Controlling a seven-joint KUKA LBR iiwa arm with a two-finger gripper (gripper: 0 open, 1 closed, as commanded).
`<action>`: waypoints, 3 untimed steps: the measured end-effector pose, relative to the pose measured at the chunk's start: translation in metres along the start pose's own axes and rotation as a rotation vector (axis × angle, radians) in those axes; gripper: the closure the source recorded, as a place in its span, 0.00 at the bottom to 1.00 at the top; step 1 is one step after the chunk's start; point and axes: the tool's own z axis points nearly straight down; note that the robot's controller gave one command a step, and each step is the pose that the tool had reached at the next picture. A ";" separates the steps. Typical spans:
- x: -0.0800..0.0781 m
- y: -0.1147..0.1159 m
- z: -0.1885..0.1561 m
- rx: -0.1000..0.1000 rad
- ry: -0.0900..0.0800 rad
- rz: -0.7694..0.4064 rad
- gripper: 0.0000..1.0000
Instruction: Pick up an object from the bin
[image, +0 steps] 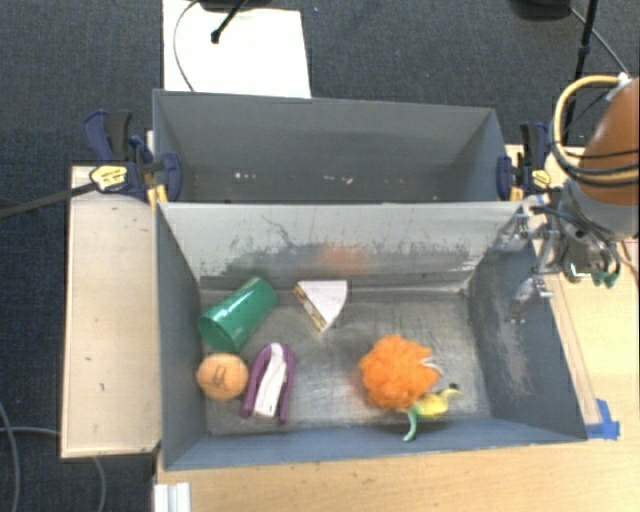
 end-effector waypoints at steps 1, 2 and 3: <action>-0.002 0.000 -0.004 0.002 -0.007 -0.003 0.00; 0.021 -0.004 0.000 0.002 -0.007 -0.029 0.00; 0.020 0.006 0.051 0.003 -0.011 -0.094 0.00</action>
Offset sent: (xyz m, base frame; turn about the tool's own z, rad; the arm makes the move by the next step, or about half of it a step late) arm -0.0307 -0.0055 -0.0024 -0.0402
